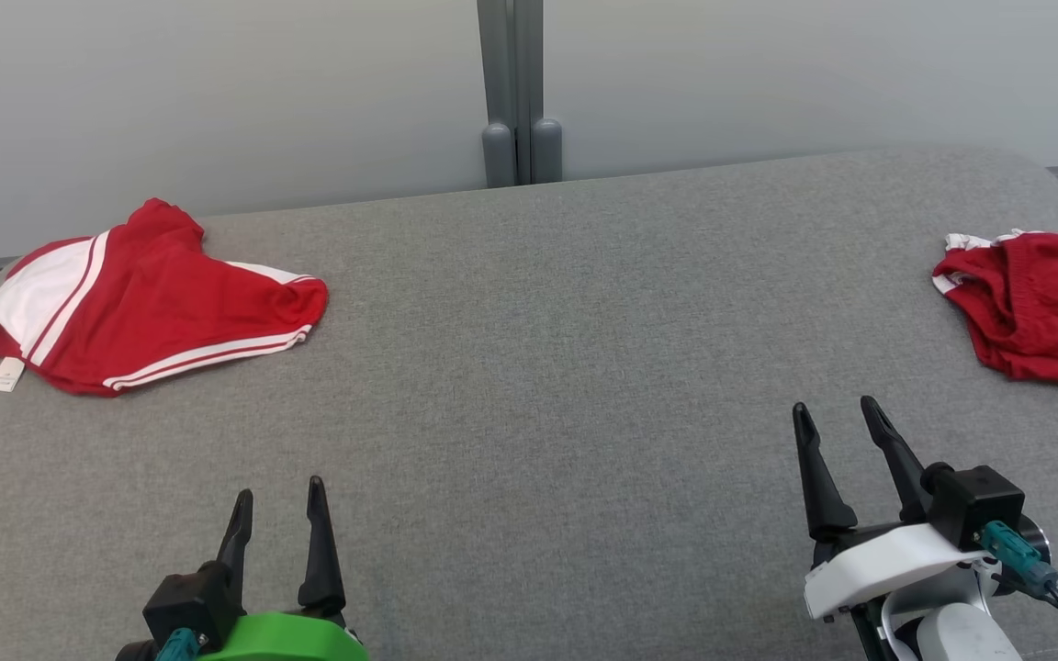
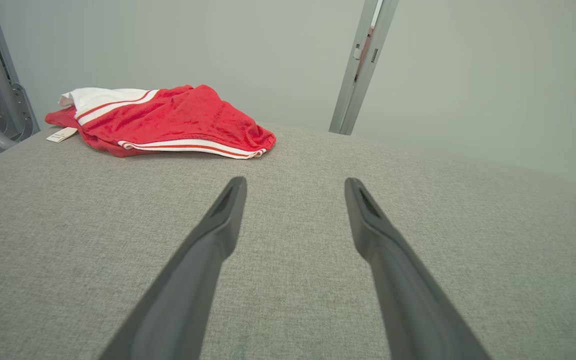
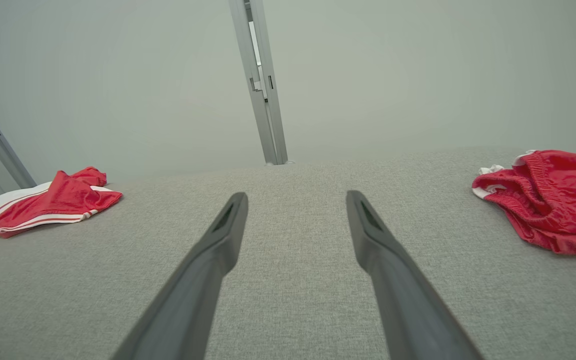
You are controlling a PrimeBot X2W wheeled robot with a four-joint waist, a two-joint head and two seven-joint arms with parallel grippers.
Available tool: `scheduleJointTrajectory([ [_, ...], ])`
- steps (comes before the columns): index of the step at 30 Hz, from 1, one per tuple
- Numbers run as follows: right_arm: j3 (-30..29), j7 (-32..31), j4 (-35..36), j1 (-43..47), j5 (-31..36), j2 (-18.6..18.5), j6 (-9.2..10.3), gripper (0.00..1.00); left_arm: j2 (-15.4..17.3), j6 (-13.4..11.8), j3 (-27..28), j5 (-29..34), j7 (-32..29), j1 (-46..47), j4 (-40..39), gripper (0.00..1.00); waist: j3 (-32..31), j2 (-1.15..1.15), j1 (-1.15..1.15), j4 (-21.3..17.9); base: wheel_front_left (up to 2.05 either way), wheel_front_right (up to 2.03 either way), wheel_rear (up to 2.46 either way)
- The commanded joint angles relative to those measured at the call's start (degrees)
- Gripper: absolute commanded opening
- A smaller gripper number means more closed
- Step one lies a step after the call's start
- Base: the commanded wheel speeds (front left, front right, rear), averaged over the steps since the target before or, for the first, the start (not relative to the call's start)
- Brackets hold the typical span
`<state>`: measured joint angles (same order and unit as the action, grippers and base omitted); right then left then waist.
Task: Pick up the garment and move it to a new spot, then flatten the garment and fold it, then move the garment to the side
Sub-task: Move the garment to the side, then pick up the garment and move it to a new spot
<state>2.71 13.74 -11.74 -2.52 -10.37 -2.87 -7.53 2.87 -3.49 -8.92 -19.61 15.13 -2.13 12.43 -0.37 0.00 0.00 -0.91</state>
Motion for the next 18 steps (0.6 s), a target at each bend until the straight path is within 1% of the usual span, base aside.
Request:
scheduleJointTrajectory([
  [1,-0.01,0.25,0.27,0.87,-0.08,-0.05,0.09,1.00,0.06,-0.14,0.02,-0.19,0.01,0.19,0.12,1.00,0.02,0.00,0.00,0.05,0.00,0.00,0.00],
  [13,0.28,0.20,0.36,0.98,-0.17,-0.04,0.09,1.00,0.06,-0.36,0.23,-0.12,0.01,0.89,-0.13,1.00,0.31,0.00,0.00,1.15,0.00,0.00,0.00],
  [16,0.37,0.25,0.64,1.02,-0.06,-0.04,0.09,1.00,0.07,-0.20,0.00,0.20,0.01,1.27,-0.18,1.00,0.38,0.00,0.00,2.93,0.00,0.00,0.00],
  [18,0.20,0.33,0.88,1.14,0.06,-0.05,0.09,1.00,0.09,-0.06,-0.32,0.48,0.01,1.62,-0.23,1.00,0.49,0.00,0.00,5.04,0.00,0.00,0.00],
])
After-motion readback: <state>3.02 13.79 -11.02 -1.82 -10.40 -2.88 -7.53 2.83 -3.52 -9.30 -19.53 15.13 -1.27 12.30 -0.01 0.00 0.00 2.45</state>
